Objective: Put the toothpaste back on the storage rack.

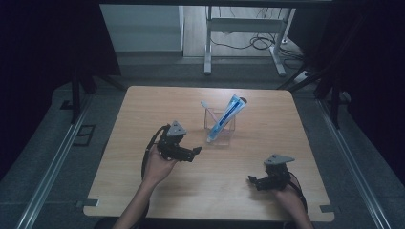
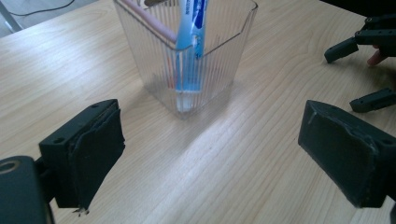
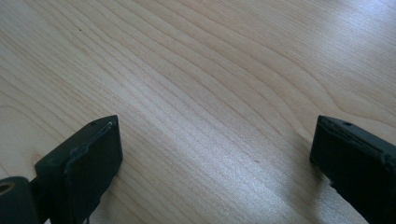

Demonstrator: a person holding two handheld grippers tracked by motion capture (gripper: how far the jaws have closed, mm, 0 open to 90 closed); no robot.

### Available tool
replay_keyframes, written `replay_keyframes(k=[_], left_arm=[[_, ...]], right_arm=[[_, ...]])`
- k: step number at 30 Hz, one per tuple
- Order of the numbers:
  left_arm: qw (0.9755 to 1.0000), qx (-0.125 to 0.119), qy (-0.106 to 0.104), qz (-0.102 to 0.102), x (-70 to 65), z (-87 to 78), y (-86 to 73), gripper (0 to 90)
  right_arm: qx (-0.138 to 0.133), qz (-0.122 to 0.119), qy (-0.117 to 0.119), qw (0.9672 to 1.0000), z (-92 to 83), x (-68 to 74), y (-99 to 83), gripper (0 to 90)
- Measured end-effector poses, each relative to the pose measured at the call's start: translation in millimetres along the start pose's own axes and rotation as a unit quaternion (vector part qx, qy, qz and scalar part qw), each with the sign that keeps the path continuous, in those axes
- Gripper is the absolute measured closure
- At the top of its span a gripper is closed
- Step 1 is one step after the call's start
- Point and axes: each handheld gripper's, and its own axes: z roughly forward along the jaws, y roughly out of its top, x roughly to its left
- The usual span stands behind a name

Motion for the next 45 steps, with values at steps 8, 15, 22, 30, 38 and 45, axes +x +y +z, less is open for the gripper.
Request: replay_keyframes(k=[8, 15, 22, 30, 38, 45], left_arm=[[0.9999, -0.004, 0.001, -0.013, 2.4, -11.7, -13.8, 7.1], [0.9998, -0.003, 0.001, -0.022, 3.3, -19.0, -30.2, 7.3], [0.9995, -0.003, 0.003, -0.032, 2.9, -23.7, -46.3, 7.2], [0.9991, 0.001, 0.005, -0.042, 2.4, -26.8, -64.6, 7.2], [0.9987, 0.018, 0.018, -0.044, -0.4, -22.1, -83.3, 1.6], [0.998, 0.041, 0.025, -0.041, -3.8, -14.5, -93.9, 0.0]], right_arm=[[0.0, -0.001, 0.0, 1.0, 0.0, -0.1, 0.0, 2.2], [0.0, -0.001, 0.0, 1.0, 0.1, -0.1, 0.0, 2.2], [0.0, -0.001, 0.0, 1.0, 0.1, -0.1, 0.0, 2.2], [0.0, -0.001, 0.0, 1.0, 0.1, 0.0, 0.0, 2.2], [0.001, 0.001, 0.0, 1.0, -0.1, 0.2, 0.0, 2.2], [-0.001, -0.001, 0.0, 1.0, 0.2, 0.0, 0.0, 2.2]])
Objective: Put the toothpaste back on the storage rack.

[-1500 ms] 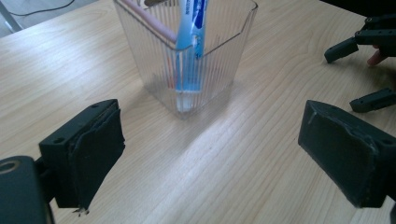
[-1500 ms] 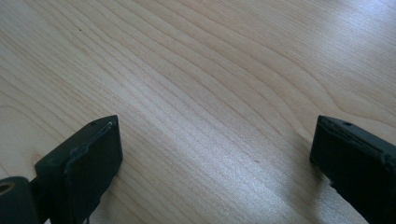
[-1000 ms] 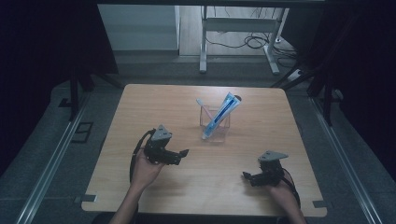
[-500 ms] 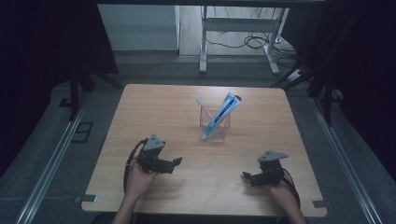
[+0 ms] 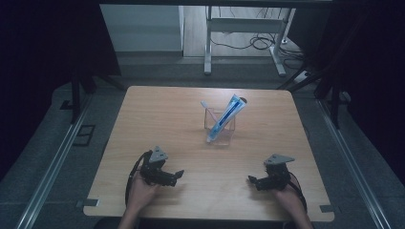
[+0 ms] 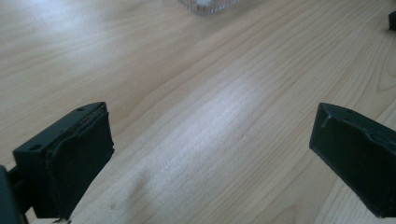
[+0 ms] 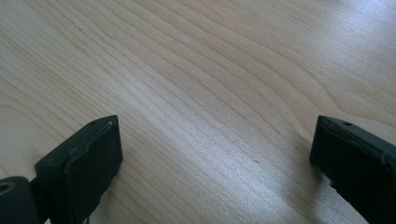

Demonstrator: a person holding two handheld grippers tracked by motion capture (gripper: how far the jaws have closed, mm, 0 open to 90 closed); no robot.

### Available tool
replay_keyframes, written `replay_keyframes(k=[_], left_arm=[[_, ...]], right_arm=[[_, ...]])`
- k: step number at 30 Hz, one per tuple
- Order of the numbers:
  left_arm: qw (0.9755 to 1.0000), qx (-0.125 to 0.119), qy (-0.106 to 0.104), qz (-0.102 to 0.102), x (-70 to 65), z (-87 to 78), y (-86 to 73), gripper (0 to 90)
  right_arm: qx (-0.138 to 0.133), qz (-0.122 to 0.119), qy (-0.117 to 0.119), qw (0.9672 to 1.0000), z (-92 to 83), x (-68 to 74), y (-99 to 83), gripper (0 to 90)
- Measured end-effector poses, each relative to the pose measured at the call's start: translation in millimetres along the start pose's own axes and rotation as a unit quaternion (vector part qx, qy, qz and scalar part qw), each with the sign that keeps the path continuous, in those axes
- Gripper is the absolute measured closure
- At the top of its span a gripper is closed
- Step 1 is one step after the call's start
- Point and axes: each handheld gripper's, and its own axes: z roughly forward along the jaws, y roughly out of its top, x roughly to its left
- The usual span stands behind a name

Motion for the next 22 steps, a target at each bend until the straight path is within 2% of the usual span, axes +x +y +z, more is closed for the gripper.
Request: replay_keyframes(k=[6, 12, 14, 22], left_arm=[[0.9993, 0.033, 0.014, 0.011, -3.7, 12.0, -10.3, 0.0], [0.9976, 0.064, 0.022, 0.017, -4.7, 22.4, -18.2, 0.0], [0.9976, 0.065, 0.022, 0.009, -4.9, 23.4, -19.0, 0.0], [0.9975, 0.066, 0.023, 0.008, -4.8, 23.3, -19.2, 0.0]], right_arm=[[0.0, 0.0, 0.0, 1.0, 0.0, 0.0, 0.0, 2.2], [0.0, 0.001, 0.0, 1.0, 0.0, 0.0, 0.1, 2.2], [0.0, 0.001, 0.0, 1.0, 0.0, 0.0, 0.1, 2.2], [0.0, 0.001, 0.0, 1.0, -0.1, 0.0, -0.1, 2.2]])
